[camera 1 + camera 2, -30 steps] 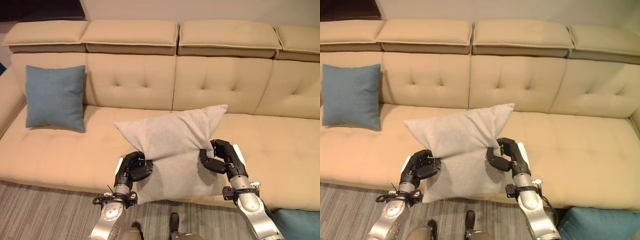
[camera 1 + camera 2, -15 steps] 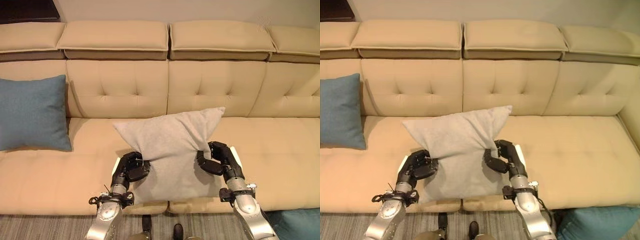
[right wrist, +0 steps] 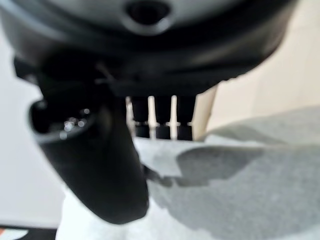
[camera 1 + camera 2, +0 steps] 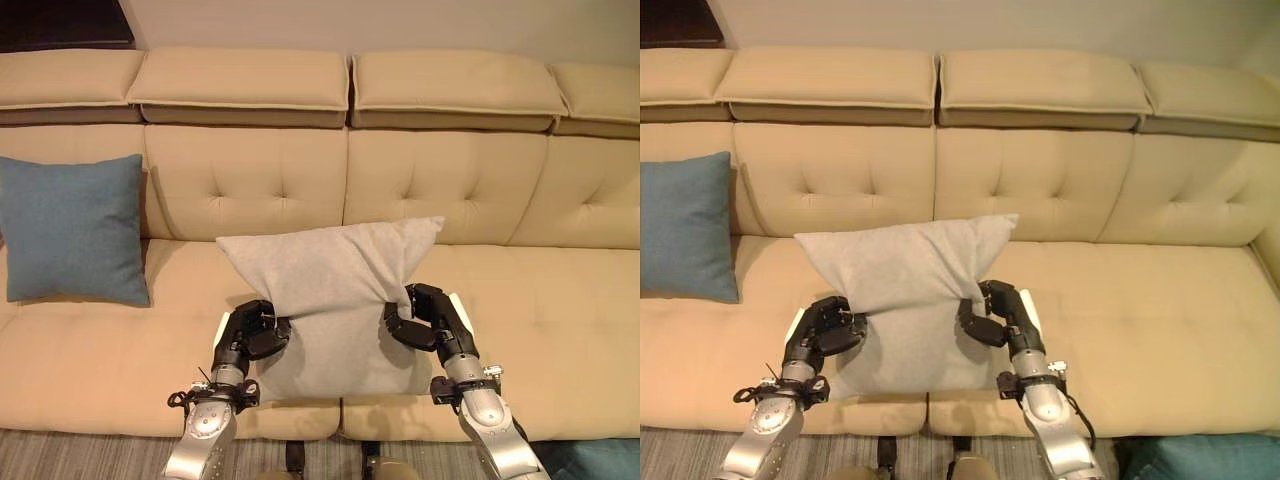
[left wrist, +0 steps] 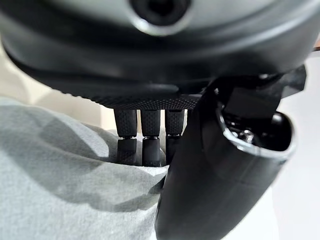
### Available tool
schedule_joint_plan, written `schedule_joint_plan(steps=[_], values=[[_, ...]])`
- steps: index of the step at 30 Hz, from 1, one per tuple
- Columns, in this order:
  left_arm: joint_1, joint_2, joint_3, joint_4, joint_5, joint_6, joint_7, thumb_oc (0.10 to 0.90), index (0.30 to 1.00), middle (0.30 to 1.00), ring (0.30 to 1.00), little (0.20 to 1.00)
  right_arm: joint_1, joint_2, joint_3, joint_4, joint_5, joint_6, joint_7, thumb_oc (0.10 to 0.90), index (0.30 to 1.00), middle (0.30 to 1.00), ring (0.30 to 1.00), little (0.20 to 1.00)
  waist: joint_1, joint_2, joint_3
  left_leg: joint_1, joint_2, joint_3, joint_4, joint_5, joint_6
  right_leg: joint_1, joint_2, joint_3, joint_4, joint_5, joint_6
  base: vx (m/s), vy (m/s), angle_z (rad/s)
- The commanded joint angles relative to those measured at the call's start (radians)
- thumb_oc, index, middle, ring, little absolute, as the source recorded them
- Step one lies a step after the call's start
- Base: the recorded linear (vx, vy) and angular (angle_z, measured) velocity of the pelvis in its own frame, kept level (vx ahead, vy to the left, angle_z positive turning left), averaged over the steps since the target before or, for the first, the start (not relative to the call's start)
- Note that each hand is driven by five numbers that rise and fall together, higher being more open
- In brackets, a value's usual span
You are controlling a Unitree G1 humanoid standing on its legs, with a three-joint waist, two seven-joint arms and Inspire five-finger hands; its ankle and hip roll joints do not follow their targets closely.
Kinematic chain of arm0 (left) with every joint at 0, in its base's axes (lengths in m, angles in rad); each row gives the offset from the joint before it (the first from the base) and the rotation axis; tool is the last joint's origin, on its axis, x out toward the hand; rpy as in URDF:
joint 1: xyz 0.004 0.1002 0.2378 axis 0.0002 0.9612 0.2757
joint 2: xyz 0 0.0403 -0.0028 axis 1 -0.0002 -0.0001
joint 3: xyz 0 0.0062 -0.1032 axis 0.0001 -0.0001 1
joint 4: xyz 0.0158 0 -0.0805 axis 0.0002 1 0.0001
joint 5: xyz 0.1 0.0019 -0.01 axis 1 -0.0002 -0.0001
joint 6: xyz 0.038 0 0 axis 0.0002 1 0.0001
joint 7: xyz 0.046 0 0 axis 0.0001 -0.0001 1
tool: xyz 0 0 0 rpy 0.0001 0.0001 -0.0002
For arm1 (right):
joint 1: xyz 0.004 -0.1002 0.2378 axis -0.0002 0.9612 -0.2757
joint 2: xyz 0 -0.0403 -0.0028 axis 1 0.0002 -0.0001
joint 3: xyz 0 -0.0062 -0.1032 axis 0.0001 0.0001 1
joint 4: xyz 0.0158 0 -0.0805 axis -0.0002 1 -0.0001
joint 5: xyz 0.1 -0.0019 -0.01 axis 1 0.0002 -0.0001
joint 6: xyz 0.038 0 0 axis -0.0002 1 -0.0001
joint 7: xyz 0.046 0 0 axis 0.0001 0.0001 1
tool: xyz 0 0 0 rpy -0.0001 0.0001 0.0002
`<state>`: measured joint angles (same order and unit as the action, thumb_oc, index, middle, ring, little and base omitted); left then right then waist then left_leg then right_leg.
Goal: Pick up all the scattered cushions and arrange them neatly on the sofa.
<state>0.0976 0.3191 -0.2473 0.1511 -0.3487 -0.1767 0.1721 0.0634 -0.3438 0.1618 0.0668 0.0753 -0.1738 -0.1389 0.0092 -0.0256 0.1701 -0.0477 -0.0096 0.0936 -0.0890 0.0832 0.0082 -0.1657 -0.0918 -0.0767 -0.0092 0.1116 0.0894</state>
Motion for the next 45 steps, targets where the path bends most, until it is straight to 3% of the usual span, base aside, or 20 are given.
schedule_joint_plan(steps=[1, 5, 6, 11, 14, 15, 21, 28, 29, 30, 31, 32, 38, 45], values=[[-0.148, 0.004, 0.012, -0.114, 0.042, -0.147, 0.033, 0.4, 0.3, 0.3, 0.3, 0.3, -0.159, -0.014, -0.056, -0.105, -0.052, -0.135, -0.11, 0.4, 0.3, 0.3, 0.3, 0.3, -0.018, -0.018, -0.1, 0.002, -0.01, 0.018, 0.004, -0.104, -0.019, 0.037, -0.001, -0.021, -0.009, -0.064, 0.06, 0.07, -0.1, 0.0], [-0.293, 0.004, -0.034, -0.058, 0.101, -0.156, 0.118, 0.4, 0.3, 0.3, 0.3, 0.3, -0.287, -0.022, -0.006, -0.063, -0.123, -0.125, -0.205, 0.4, 0.3, 0.3, 0.3, 0.3, -0.018, -0.016, -0.092, -0.04, 0.006, 0.005, 0.002, -0.093, -0.034, 0.031, 0.007, -0.037, -0.062, -0.049, 0.057, 0.0, -0.126, 0.13], [-0.401, -0.002, -0.066, -0.008, 0.117, -0.162, 0.171, 0.4, 0.3, 0.3, 0.3, 0.3, -0.381, -0.022, 0.03, -0.027, -0.141, -0.126, -0.253, 0.4, 0.3, 0.3, 0.3, 0.3, -0.017, -0.014, -0.077, -0.074, 0.011, -0.002, 0.002, -0.081, -0.038, 0.001, 0.012, -0.036, -0.06, -0.043, 0.055, -0.07, -0.077, 0.02], [-0.572, -0.012, -0.109, 0.086, 0.127, -0.174, 0.248, 0.4, 0.3, 0.3, 0.3, 0.3, -0.539, -0.025, 0.09, 0.057, -0.168, -0.111, -0.324, 0.4, 0.3, 0.3, 0.3, 0.3, -0.015, -0.005, -0.054, -0.127, 0.016, -0.013, 0.002, -0.06, -0.048, -0.052, 0.017, -0.037, -0.049, -0.039, 0.048, -0.07, -0.039, 0.05], [-0.827, 0.024, -0.163, 0.241, 0.144, -0.185, 0.332, 0.4, 0.3, 0.3, 0.3, 0.3, -0.784, -0.065, 0.164, 0.24, -0.197, -0.089, -0.415, 0.4, 0.3, 0.3, 0.3, 0.3, -0.015, 0.005, -0.031, -0.216, 0.019, -0.034, 0.002, -0.027, -0.065, -0.141, 0.023, -0.036, -0.029, -0.036, 0.04, -0.12, -0.048, 0.11], [-0.831, 0.024, -0.162, 0.243, 0.144, -0.187, 0.332, 0.4, 0.3, 0.3, 0.3, 0.3, -0.788, -0.065, 0.164, 0.243, -0.196, -0.091, -0.415, 0.4, 0.3, 0.3, 0.3, 0.3, -0.016, 0.004, -0.031, -0.222, 0.018, -0.034, 0.002, -0.023, -0.064, -0.147, 0.022, -0.036, -0.029, -0.032, 0.04, -0.07, -0.02, 0.06], [-1.164, 0.094, -0.246, 0.438, 0.183, -0.19, 0.417, 0.4, 0.3, 0.3, 0.3, 0.3, -1.104, -0.116, 0.241, 0.477, -0.2, -0.084, -0.529, 0.4, 0.3, 0.3, 0.3, 0.3, -0.007, 0.03, -0.015, -0.328, 0.012, -0.062, 0.004, 0.015, -0.079, -0.267, 0.021, -0.03, 0.019, -0.038, 0.034, -0.05, -0.005, 0.04], [-1.379, 0.1, -0.293, 0.546, 0.16, -0.204, 0.453, 0.4, 0.3, 0.3, 0.3, 0.3, -1.321, -0.175, 0.315, 0.649, -0.188, -0.068, -0.6, 0.4, 0.3, 0.3, 0.3, 0.3, -0.003, 0.044, -0.017, -0.419, 0.005, -0.088, 0.002, 0.044, -0.103, -0.352, 0.025, -0.037, 0.02, -0.027, 0.04, -0.03, -0.023, 0.08], [-1.38, 0.1, -0.293, 0.547, 0.159, -0.205, 0.452, 0.416, 0.324, 0.324, 0.324, 0.324, -1.323, -0.175, 0.315, 0.651, -0.188, -0.069, -0.6, 0.433, 0.349, 0.349, 0.349, 0.349, -0.003, 0.045, -0.017, -0.421, 0.005, -0.089, 0.002, 0.044, -0.103, -0.353, 0.025, -0.037, 0.021, -0.027, 0.04, -0.03, -0.039, 0.03], [-1.39, 0.103, -0.294, 0.555, 0.156, -0.206, 0.452, 0.588, 0.582, 0.582, 0.582, 0.582, -1.337, -0.184, 0.326, 0.669, -0.176, -0.068, -0.595, 0.643, 0.665, 0.665, 0.665, 0.665, -0.003, 0.045, -0.018, -0.429, 0.004, -0.091, 0.002, 0.047, -0.106, -0.361, 0.024, -0.042, 0.02, -0.025, 0.041, -0.01, -0.022, 0.05], [-1.395, 0.102, -0.297, 0.555, 0.151, -0.208, 0.45, 0.772, 0.858, 0.858, 0.858, 0.858, -1.351, -0.193, 0.335, 0.685, -0.166, -0.064, -0.589, 0.8, 0.9, 0.9, 0.9, 0.9, -0.001, 0.045, -0.016, -0.436, 0.003, -0.095, 0.002, 0.05, -0.108, -0.367, 0.023, -0.043, 0.02, -0.024, 0.041, -0.02, -0.025, 0.08], [-1.39, 0.1, -0.294, 0.551, 0.146, -0.209, 0.45, 0.8, 0.9, 0.9, 0.9, 0.9, -1.355, -0.201, 0.341, 0.696, -0.159, -0.059, -0.587, 0.8, 0.9, 0.9, 0.9, 0.9, 0.0, 0.046, -0.015, -0.443, 0.002, -0.097, 0.002, 0.052, -0.11, -0.373, 0.024, -0.045, 0.02, -0.024, 0.041, -0.03, -0.025, 0.12], [-1.316, 0.093, -0.283, 0.572, 0.141, -0.19, 0.426, 0.8, 0.9, 0.9, 0.9, 0.9, -1.319, -0.232, 0.32, 0.723, -0.131, -0.048, -0.58, 0.8, 0.9, 0.9, 0.9, 0.9, -0.003, 0.04, -0.011, -0.466, -0.001, -0.106, 0.002, 0.06, -0.118, -0.391, 0.023, -0.052, 0.019, -0.019, 0.039, -0.02, -0.009, 0.09], [-1.219, 0.176, -0.246, 0.589, 0.174, -0.154, 0.389, 0.8, 0.9, 0.9, 0.9, 0.9, -1.167, -0.267, 0.225, 0.653, -0.101, -0.063, -0.543, 0.8, 0.9, 0.9, 0.9, 0.9, -0.014, 0.032, -0.016, -0.47, -0.001, -0.103, 0.002, 0.059, -0.121, -0.384, 0.023, -0.055, -0.002, -0.007, 0.043, 0.0, 0.0, 0.0]])
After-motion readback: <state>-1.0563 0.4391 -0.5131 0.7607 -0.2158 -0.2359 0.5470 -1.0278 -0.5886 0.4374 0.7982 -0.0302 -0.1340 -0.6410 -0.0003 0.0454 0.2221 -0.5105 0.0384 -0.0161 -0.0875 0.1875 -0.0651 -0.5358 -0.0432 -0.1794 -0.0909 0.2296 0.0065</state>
